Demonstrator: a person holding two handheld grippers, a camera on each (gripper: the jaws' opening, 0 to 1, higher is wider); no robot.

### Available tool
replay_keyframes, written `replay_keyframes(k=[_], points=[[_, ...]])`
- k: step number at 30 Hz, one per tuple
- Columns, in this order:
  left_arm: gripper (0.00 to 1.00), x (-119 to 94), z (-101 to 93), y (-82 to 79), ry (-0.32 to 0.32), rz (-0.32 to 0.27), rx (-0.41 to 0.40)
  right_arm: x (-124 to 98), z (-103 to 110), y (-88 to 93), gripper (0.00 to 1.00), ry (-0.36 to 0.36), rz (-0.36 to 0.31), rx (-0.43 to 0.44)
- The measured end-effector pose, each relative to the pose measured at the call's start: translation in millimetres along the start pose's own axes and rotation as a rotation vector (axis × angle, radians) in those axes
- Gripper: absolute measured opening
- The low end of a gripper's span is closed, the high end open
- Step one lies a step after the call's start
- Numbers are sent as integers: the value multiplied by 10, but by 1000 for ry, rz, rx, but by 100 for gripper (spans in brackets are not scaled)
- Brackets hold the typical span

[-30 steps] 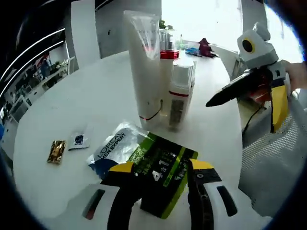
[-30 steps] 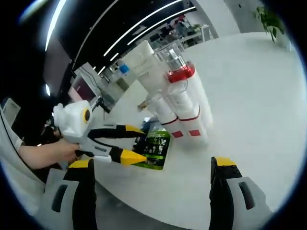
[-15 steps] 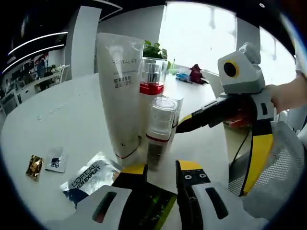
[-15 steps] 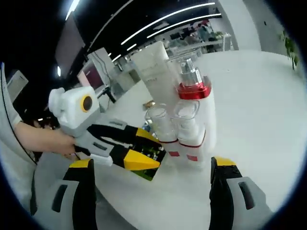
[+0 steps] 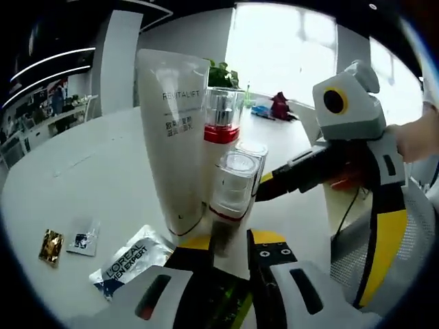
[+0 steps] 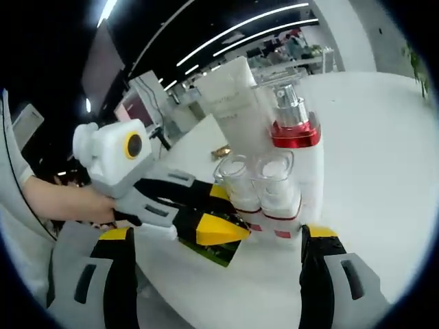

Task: Arrange the skincare products in the storage area until every visible bottle or jar stands upright without overlapping.

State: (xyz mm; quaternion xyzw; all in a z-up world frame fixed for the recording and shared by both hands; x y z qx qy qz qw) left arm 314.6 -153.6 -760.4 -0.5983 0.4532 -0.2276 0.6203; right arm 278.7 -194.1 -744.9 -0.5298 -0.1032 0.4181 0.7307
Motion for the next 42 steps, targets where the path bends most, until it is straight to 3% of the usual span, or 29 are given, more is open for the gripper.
replay_keyframes(k=[10,15,22,24,27,29,42], points=[[26,-85,32,15,-8,17,3,-41,-21,-6,100,24,-2,-2],[39,-245,99,36,-48,37,-20,-74,51,-13,100,29,3,-13],[46,-654,239,114,-145,42,-64,-120,166,-4,100,40,1,-20],[51,-761,275,138,-173,40,-73,-138,192,10,100,42,4,-21],[63,-951,292,152,-214,7,-154,-176,212,46,100,56,12,-26],[64,-1089,324,175,-239,-3,-169,-202,236,68,100,59,16,-26],[76,-1796,265,244,-331,-28,-256,-353,337,77,100,79,16,-63]])
Point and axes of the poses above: the point that each gripper's makers call its tool centre point, and the gripper's own axes: x roughly forward along the fingers, z roughly to its left, y roughly out of its underside, the point moved 3 cm from there along -x, roughly backward along the fingers, and after that the axes turned 13 degrees about -z, right-handed, at the moved point
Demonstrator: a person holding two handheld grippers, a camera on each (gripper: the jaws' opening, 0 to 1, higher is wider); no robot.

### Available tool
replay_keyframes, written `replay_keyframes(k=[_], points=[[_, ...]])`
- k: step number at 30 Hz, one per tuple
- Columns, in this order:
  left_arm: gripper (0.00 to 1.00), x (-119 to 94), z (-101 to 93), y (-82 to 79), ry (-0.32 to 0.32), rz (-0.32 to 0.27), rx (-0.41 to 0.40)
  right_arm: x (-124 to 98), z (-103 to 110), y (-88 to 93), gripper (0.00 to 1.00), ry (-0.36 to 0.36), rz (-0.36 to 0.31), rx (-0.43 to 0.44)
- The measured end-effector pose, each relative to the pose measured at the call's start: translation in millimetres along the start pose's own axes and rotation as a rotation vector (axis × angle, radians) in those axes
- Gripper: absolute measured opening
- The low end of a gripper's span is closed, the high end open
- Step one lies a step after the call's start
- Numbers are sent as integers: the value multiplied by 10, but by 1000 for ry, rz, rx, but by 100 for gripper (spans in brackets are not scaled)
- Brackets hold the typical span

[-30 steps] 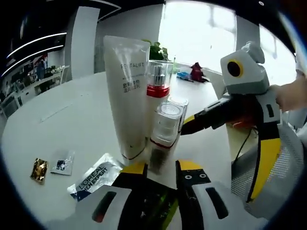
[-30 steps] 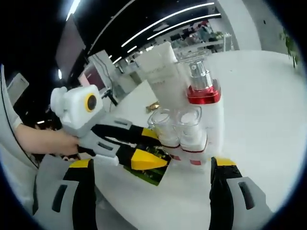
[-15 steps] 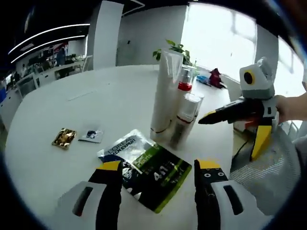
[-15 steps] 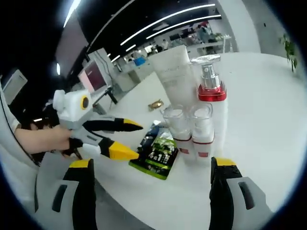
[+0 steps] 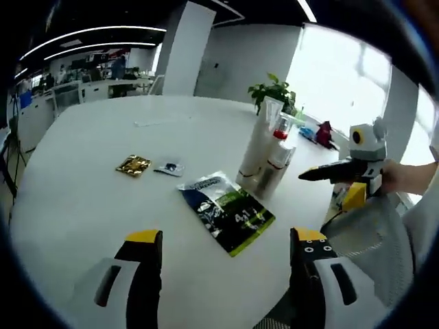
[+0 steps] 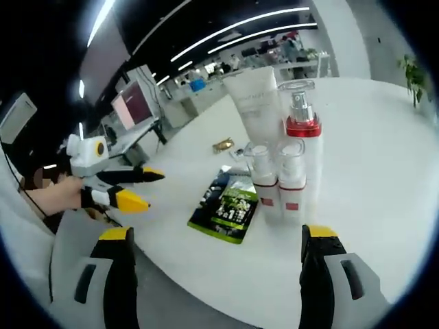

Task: Arrange the skincare products in the storage area until every visible bottle or jar stands upright without overlapping.

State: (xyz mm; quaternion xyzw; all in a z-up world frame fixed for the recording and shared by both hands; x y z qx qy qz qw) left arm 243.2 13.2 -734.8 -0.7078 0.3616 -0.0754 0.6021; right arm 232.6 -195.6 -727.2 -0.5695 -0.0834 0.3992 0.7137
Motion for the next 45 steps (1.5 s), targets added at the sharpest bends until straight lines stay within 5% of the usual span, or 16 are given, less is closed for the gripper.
replay_keyframes(k=[3,20,29,33,45], points=[[82,-155,18,20,-17,14,14,-13,10,-81,100,11,-69,69],[99,-744,-8,-171,-81,-29,-34,-107,117,-181,100,14,-100,3],[99,-940,-37,-112,-86,-43,-50,-193,173,-228,100,19,-119,-9],[99,-994,-95,-174,-75,-122,-107,-235,177,-243,100,25,-130,-9],[94,-1040,-97,-64,-99,-117,-91,-284,185,-206,100,17,-155,-8]])
Point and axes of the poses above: the point that each gripper's makers call its tool centre point, and the gripper's own axes: x roughly forward along the fingers, z roughly to its left, y roughly out of its underside, the point moved 3 cm from there along -x, roughly backward along the fingers, and after that the axes turned 13 degrees about -z, right-handed, at the moved point
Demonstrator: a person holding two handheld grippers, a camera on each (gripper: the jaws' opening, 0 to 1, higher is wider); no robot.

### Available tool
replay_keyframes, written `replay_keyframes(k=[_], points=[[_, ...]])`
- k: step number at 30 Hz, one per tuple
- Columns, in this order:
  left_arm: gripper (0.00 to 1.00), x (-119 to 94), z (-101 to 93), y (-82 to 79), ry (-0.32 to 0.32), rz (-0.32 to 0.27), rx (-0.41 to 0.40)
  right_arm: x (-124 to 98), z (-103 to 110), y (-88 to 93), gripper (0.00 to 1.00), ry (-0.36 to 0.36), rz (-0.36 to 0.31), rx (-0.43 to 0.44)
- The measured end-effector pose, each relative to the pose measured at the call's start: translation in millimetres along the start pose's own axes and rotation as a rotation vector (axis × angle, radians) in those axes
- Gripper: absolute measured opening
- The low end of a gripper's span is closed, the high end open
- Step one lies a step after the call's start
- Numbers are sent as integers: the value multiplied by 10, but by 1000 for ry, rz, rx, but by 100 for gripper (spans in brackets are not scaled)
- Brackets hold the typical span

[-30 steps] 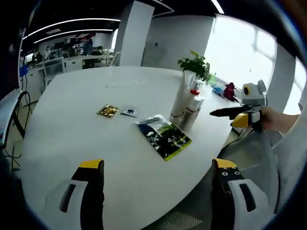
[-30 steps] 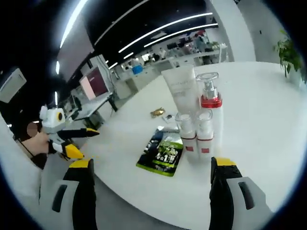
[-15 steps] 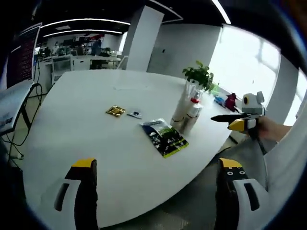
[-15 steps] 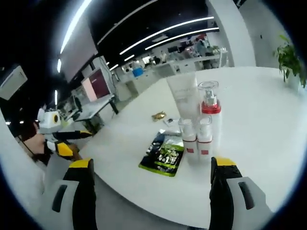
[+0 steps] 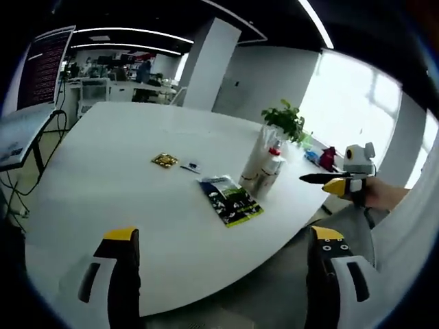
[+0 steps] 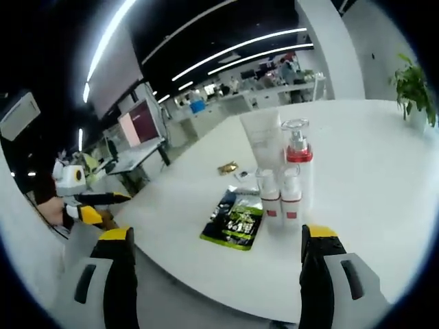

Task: Arrange the skincare products in the storage area until every visible bottle or jar stands upright without overlapping.

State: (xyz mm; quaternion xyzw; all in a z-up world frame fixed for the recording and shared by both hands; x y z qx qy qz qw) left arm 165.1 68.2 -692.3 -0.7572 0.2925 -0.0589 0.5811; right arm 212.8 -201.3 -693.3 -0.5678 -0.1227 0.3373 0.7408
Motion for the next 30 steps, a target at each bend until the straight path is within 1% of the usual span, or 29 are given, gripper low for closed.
replay_keyframes(k=[2,3,7,9,13,16,22,23,24,25,28,30], points=[[93,3,5,-9,-5,-6,9,13,1,29,100,-5,15,-21],[92,3,8,-17,-9,-12,8,23,-1,78,100,-11,47,-41],[91,-12,-23,-43,6,-45,-16,61,55,90,100,-24,60,-74],[91,-4,-32,-34,7,-41,-21,57,53,110,100,-26,73,-84],[91,8,-40,-17,8,-23,-19,36,26,101,100,-15,63,-65],[89,13,-55,-11,19,-20,-3,24,-3,99,100,-4,50,-26],[90,15,-7,11,10,0,-22,20,0,85,100,-6,38,-14],[90,21,-2,23,2,20,-1,20,-1,82,100,-6,38,-21],[90,31,-7,24,0,27,15,21,3,78,100,-6,36,-28],[90,45,-23,22,18,30,33,23,6,76,100,-8,35,-33],[88,63,-5,0,19,33,49,21,10,64,100,-9,32,-35],[88,99,2,-22,25,48,59,20,1,56,100,-9,24,-27]])
Point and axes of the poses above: the point that each gripper's makers call its tool centre point, and the gripper's own axes: x roughly forward along the fingers, z roughly to its left, y roughly out of its underside, the point moved 3 cm from there along -x, roughly backward along the fingers, and after that the axes turned 13 degrees about -z, right-handed, at the moved point
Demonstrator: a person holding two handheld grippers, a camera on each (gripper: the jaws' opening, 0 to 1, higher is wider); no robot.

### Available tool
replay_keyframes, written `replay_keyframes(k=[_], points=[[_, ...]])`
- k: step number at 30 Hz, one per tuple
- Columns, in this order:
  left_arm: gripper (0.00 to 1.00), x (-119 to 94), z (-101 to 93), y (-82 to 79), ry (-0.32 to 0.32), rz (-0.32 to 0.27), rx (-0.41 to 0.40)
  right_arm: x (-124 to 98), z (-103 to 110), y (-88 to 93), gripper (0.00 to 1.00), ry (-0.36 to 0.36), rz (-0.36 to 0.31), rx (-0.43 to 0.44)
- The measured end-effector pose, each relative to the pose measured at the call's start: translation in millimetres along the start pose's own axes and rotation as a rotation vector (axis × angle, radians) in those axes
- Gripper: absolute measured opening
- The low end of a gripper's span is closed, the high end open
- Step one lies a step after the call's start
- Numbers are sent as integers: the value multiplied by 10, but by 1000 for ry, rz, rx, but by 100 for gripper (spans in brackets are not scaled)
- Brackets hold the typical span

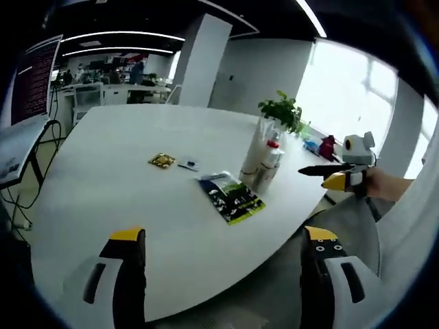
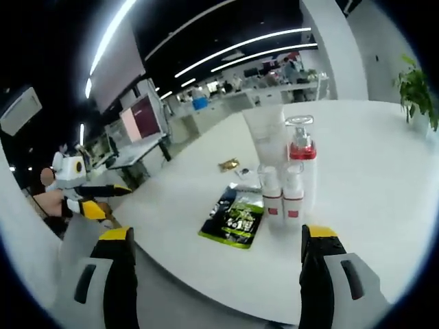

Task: Arrange the skincare products in the storage area until every visible bottle or jar stands upright without overlapping.

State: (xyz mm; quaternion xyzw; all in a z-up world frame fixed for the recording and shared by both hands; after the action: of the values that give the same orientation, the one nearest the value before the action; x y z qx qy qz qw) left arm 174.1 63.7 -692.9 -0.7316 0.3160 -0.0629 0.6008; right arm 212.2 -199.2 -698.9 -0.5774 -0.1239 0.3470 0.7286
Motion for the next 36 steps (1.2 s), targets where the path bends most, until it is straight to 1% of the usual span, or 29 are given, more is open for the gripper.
replay_keyframes(k=[4,7,10,17,20,22,24,27,29,30,32,36], points=[[88,119,59,-111,7,10,26,1,-4,-9,100,-4,-8,10],[88,214,95,-198,8,6,34,0,0,-2,99,-7,-1,16],[88,334,143,-273,6,23,74,1,-4,-18,98,-6,-11,14],[87,587,176,-337,40,64,124,-19,-65,-63,99,17,-56,41],[86,707,182,-346,54,81,132,-31,-82,-93,99,27,-79,53],[85,810,134,-338,73,104,138,-41,-96,-105,99,37,-91,55],[83,915,149,-353,84,116,156,-51,-113,-120,98,47,-105,61],[83,1039,121,-370,95,136,171,-65,-134,-140,98,59,-124,75],[81,1134,155,-360,97,170,187,-72,-144,-152,98,68,-132,79],[80,1180,178,-335,87,198,189,-74,-153,-155,98,73,-135,81],[80,1264,210,-298,91,230,195,-78,-189,-163,96,90,-141,69],[80,1391,273,-274,95,264,209,-84,-207,-173,96,98,-154,84]])
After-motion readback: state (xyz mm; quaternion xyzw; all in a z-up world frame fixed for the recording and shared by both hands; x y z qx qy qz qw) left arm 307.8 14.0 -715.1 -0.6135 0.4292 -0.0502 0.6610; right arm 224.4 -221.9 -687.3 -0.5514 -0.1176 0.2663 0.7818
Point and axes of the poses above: the point that each gripper's makers call its tool centre point, and the gripper's own axes: x roughly forward along the fingers, z roughly to its left, y roughly out of its underside, the point moved 3 cm from there along -x, roughly backward along the fingers, and after that the axes turned 13 degrees about -z, right-handed, at the moved point
